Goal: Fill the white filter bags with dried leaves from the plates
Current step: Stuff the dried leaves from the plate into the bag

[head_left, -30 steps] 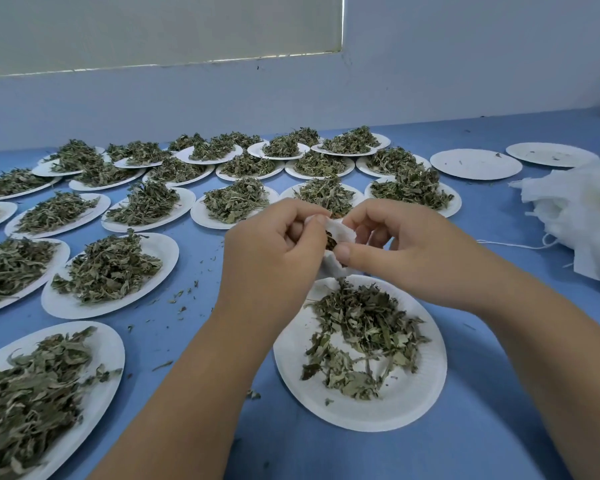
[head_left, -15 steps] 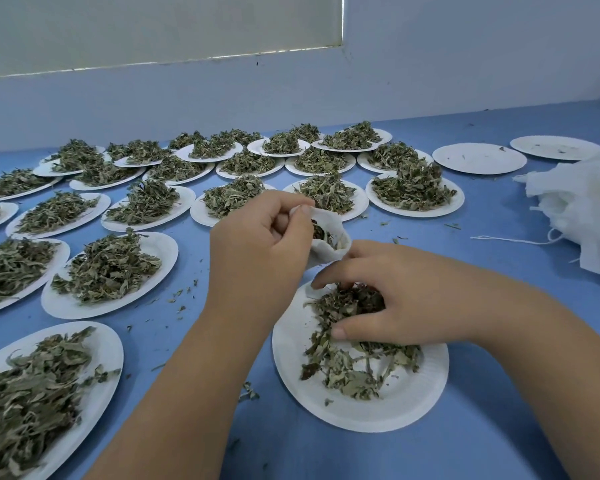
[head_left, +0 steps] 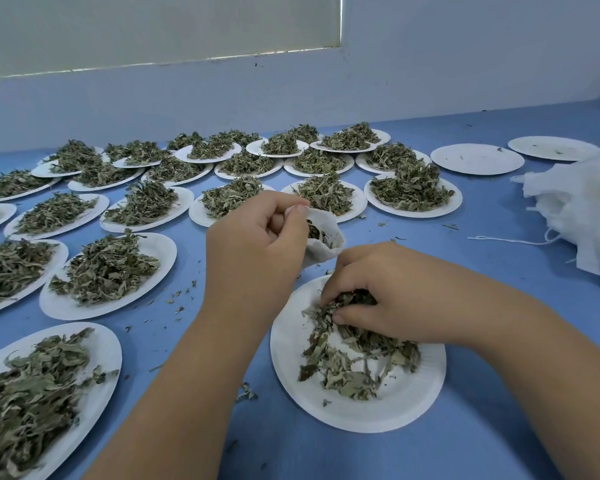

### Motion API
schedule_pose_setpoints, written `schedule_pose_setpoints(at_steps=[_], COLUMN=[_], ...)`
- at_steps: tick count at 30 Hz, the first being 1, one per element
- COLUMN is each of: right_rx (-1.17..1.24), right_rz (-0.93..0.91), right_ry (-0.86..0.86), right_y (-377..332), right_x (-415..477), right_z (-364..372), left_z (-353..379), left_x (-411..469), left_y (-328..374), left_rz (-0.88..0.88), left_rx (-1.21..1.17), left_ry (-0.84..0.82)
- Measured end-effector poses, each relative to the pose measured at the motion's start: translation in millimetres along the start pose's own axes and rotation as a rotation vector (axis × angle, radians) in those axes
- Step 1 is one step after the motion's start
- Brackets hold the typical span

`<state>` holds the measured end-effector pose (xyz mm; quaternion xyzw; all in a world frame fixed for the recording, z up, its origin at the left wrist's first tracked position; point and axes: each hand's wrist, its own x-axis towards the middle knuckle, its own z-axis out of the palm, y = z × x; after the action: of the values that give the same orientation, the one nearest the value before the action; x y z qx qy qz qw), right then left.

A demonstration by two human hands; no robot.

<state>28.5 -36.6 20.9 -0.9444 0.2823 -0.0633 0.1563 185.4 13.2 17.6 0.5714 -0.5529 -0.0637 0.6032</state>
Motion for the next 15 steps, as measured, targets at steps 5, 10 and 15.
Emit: schedule_pose_setpoints(at_steps=[5, 10, 15], right_rx=[0.078, 0.125, 0.177], right_rz=[-0.003, 0.008, -0.013], right_ry=[0.057, 0.122, 0.172], right_y=[4.1, 7.0, 7.2], right_x=[0.2, -0.3, -1.2], right_z=[-4.8, -7.8, -9.6], left_z=[-2.6, -3.9, -5.1], left_x=[1.7, 4.4, 5.5], left_y=[-1.5, -3.9, -5.9], left_rz=[0.012, -0.005, -0.010], left_rx=[0.001, -0.001, 0.027], left_ry=[0.032, 0.055, 0.053])
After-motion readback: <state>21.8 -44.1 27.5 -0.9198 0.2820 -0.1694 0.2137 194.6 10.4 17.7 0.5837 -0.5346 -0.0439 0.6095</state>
